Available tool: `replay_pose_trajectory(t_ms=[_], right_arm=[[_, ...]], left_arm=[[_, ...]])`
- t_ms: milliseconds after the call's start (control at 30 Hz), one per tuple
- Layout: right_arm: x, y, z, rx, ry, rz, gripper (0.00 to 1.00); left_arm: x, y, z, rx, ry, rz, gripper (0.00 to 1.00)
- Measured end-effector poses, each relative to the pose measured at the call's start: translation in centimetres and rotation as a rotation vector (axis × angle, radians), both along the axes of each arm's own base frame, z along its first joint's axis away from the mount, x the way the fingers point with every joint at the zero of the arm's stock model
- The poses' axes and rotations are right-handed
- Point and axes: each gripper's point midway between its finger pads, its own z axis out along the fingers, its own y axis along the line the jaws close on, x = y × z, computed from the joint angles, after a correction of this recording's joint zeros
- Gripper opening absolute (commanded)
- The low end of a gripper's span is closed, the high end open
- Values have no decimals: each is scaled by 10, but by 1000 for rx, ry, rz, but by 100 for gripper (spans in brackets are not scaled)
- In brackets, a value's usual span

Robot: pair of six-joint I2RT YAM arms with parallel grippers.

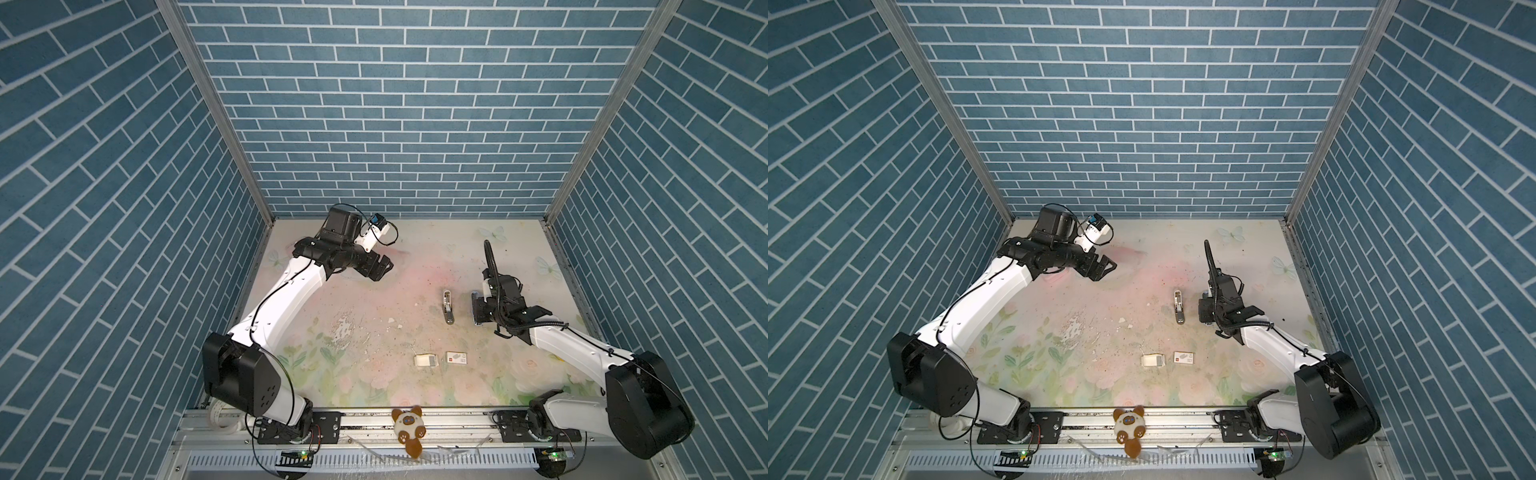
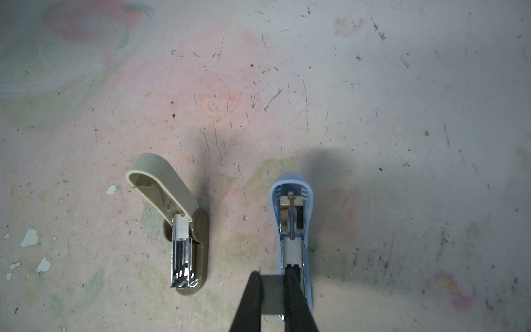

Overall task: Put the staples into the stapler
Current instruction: 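Lift the staple strip with the right gripper over the open light-blue stapler, then lower the staple strip into the light-blue stapler's channel with the right gripper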

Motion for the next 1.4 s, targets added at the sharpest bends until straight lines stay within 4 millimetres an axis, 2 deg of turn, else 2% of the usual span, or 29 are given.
replay_pose_trajectory(t_ms=[200, 433, 1033, 1400], right_arm=[[-1, -5, -7, -8, 11, 7, 6], [-1, -5, -10, 4, 26, 11, 6], [-5, -6, -32, -19, 95, 31, 6], [-5, -8, -34, -29, 99, 24, 7]], left_arm=[[-12, -13, -1, -49, 39, -88, 93], [-20, -18, -1, -68, 55, -135, 93], [-24, -19, -2, -73, 66, -150, 93], [-24, -19, -2, -75, 67, -152, 93]])
